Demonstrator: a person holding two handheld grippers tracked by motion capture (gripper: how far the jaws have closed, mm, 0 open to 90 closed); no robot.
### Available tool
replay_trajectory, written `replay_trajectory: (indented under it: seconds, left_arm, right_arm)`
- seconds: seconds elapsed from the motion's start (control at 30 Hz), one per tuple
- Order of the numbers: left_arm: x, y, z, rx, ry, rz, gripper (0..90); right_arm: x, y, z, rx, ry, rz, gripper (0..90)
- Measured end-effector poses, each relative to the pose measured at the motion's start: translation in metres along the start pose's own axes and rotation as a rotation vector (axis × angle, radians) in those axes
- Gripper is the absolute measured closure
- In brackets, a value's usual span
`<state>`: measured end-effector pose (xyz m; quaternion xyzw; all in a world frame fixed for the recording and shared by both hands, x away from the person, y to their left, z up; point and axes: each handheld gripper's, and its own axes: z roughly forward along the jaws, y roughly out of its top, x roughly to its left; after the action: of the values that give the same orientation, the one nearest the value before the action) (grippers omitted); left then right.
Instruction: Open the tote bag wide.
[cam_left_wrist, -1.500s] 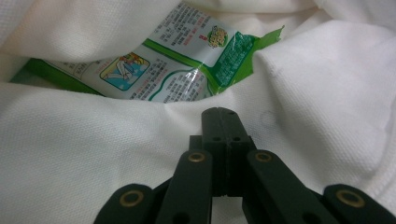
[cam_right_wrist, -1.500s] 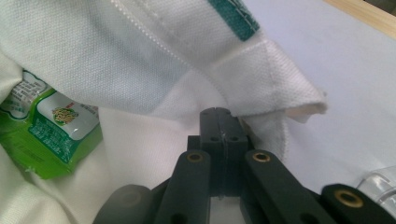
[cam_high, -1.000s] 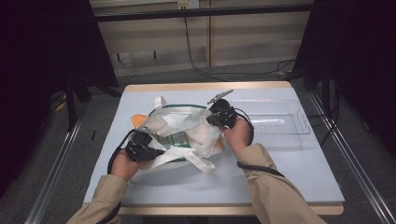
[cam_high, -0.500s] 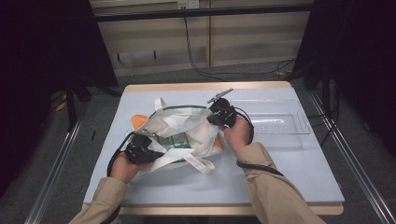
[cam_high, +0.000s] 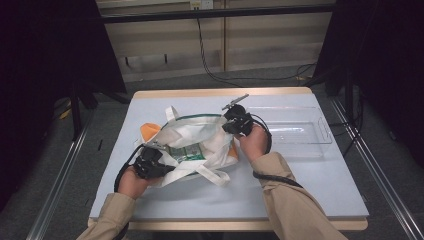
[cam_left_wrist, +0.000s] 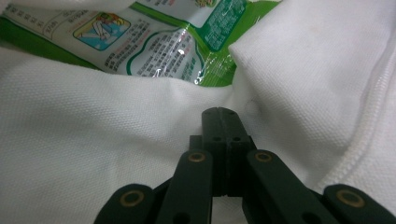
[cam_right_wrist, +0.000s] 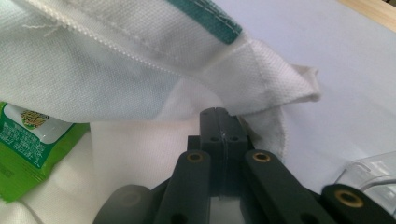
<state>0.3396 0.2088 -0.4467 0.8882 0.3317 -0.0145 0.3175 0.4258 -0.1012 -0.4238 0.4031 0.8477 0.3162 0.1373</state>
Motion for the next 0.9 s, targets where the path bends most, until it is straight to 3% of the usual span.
replay_trajectory:
  seconds: [0.03, 0.07, 0.33, 0.43, 0.47, 0.5, 0.7, 0.9]
  left_arm:
    - [0.0, 0.0, 0.0, 0.0, 0.0, 0.0, 90.0]
    - [-0.002, -0.001, 0.002, -0.018, -0.001, -0.026, 90.0]
    - [0.0, 0.0, 0.001, -0.005, 0.001, -0.015, 90.0]
    - [0.0, 0.0, 0.0, -0.022, -0.003, -0.035, 90.0]
    - [0.003, 0.001, -0.001, -0.003, -0.005, -0.007, 90.0]
    - [0.0, 0.002, -0.001, -0.025, 0.002, -0.038, 90.0]
    - [0.001, 0.009, -0.005, -0.026, 0.026, -0.019, 90.0]
    - [0.0, 0.014, -0.008, -0.045, 0.04, -0.027, 90.0]
  right_arm:
    - [0.0, 0.0, 0.0, 0.003, -0.001, -0.002, 90.0]
    - [0.0, 0.0, 0.0, 0.003, -0.001, -0.002, 90.0]
    - [0.002, -0.001, -0.002, -0.004, 0.018, -0.01, 90.0]
    - [0.004, -0.002, -0.003, -0.012, 0.026, -0.012, 90.0]
    - [0.004, -0.002, -0.003, -0.012, 0.026, -0.012, 90.0]
    - [0.004, -0.003, -0.004, -0.012, 0.034, -0.024, 90.0]
    - [0.008, -0.002, -0.007, -0.025, 0.055, -0.046, 90.0]
    - [0.011, -0.002, -0.012, -0.043, 0.077, -0.051, 90.0]
